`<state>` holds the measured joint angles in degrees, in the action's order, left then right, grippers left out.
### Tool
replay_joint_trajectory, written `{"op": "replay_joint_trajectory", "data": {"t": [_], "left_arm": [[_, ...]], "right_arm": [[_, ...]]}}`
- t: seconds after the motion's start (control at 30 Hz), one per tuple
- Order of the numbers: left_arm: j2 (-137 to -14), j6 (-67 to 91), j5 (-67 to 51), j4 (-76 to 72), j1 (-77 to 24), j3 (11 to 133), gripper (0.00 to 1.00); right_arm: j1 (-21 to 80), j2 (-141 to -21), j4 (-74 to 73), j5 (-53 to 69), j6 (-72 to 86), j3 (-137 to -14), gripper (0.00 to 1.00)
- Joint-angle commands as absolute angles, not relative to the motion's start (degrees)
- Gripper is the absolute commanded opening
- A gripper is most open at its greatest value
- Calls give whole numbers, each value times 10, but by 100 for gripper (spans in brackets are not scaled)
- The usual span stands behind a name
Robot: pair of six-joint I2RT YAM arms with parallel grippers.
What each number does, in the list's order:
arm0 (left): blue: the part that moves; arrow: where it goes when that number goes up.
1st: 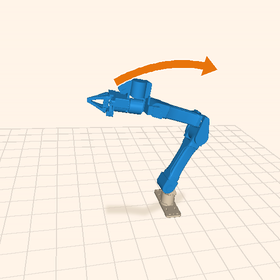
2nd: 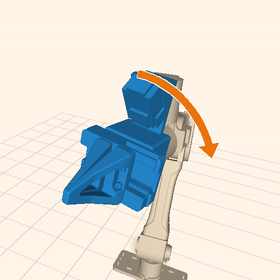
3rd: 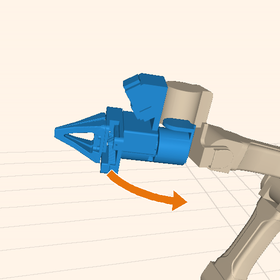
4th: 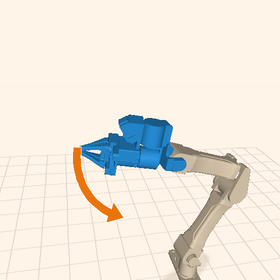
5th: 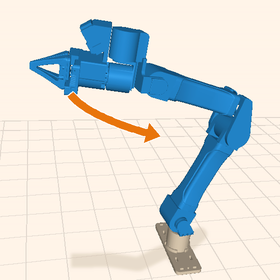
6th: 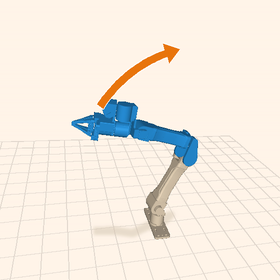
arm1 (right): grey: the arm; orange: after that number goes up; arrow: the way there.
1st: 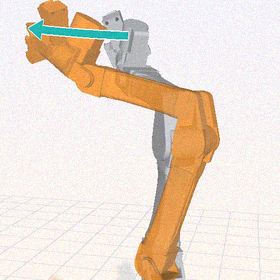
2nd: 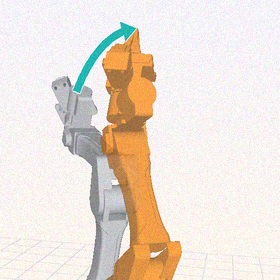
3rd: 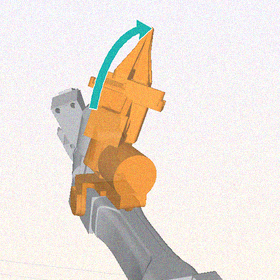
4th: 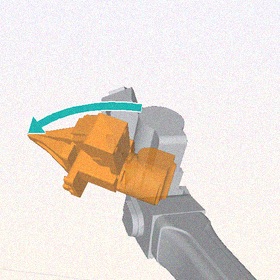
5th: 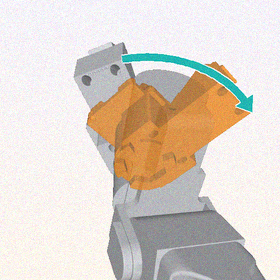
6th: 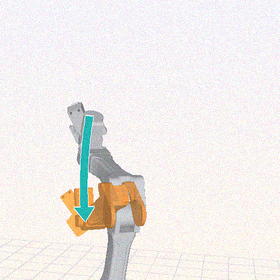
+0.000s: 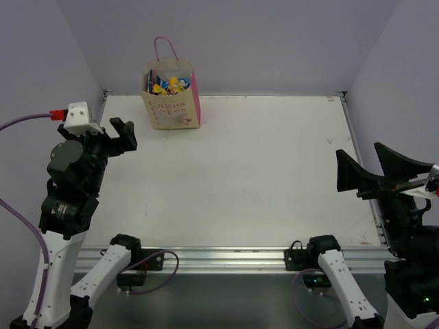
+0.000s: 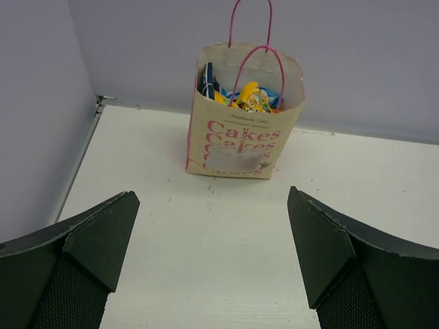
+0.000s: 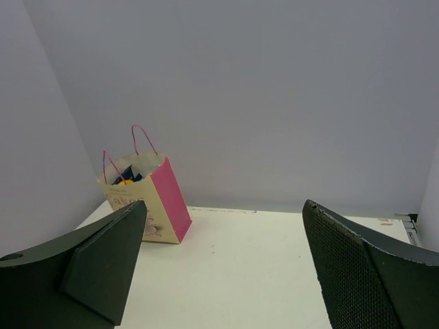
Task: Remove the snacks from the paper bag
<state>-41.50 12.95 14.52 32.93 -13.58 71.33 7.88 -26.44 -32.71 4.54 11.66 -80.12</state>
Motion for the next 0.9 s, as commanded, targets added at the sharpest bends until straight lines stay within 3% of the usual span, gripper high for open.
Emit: {"op": "replay_joint_trajectory", "data": {"t": [0.0,0.23,0.4,0.67,0.87], "left_arm": [[-430,140,131,296,-139,709,100],[-532,165,98,321,-139,765,100],[-644,195,156,289,-139,836,98],[-911,201,181,287,-104,1079,98],[-1089,164,192,294,-57,1234,91]], "right_arm": [[80,-272,-306,68,127,-802,99],[80,-292,-290,124,148,-766,99],[80,-315,-280,194,170,-737,99],[80,-344,-258,282,185,-688,99],[83,-330,-237,293,178,-658,99]]}}
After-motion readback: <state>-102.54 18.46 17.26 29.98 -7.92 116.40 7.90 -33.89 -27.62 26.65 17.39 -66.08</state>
